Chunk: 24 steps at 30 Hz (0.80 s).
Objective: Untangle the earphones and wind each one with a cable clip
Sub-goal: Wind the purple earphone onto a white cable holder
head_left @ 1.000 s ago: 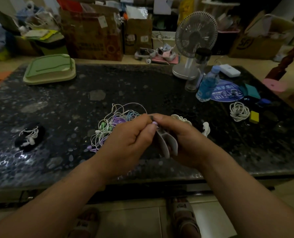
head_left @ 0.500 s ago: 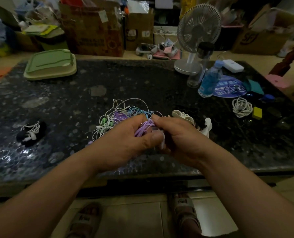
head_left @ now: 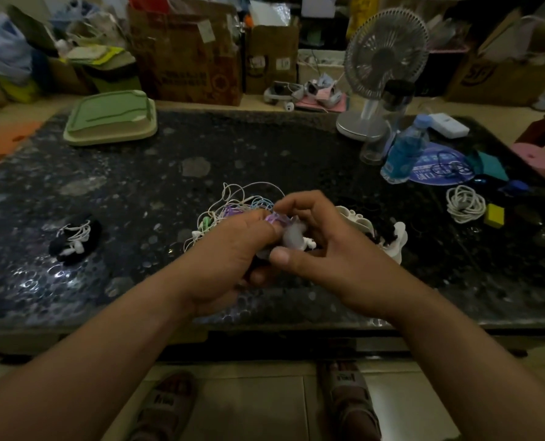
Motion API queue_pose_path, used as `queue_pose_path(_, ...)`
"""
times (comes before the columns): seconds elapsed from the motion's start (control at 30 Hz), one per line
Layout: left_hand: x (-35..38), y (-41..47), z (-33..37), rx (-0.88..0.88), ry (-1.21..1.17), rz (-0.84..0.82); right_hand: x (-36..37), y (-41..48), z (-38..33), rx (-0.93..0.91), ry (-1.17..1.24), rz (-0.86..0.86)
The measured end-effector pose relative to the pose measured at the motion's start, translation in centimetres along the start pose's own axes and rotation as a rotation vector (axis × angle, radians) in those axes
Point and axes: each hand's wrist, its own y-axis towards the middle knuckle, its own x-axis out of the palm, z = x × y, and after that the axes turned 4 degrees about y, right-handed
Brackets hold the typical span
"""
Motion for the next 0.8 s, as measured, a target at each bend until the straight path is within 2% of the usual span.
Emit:
queue_pose_path(0.1,0.2,-0.2,-0.2,-0.010,-0.078,-0.031,0.1,0.1,-0.1,-0.041,-0.010,0.033)
queue_pose_path(0.3,-0.1,-0.2,-0.4,0.011,-0.040,-0.017,0.2,0.0,0.0,-0.094,0.030,0.056)
queue_pose_path(0.57,-0.5,-0.3,-0.4,0.000,-0.035,-0.061,-0.7,0.0,0.0,-0.071,-0.008,-0.018)
queue_pose_path(0.7,-0.7,-0.2,-0.3,-0.047,-0.186,-0.120,-0.9,0.4,0.2,-0.084,-0.006,0.013)
queue_pose_path(0.8,-0.4,-0.1,-0.2,-0.066,-0.174,-0.048,-1.0,0.7,0.4,-0.091,0.003,0.073)
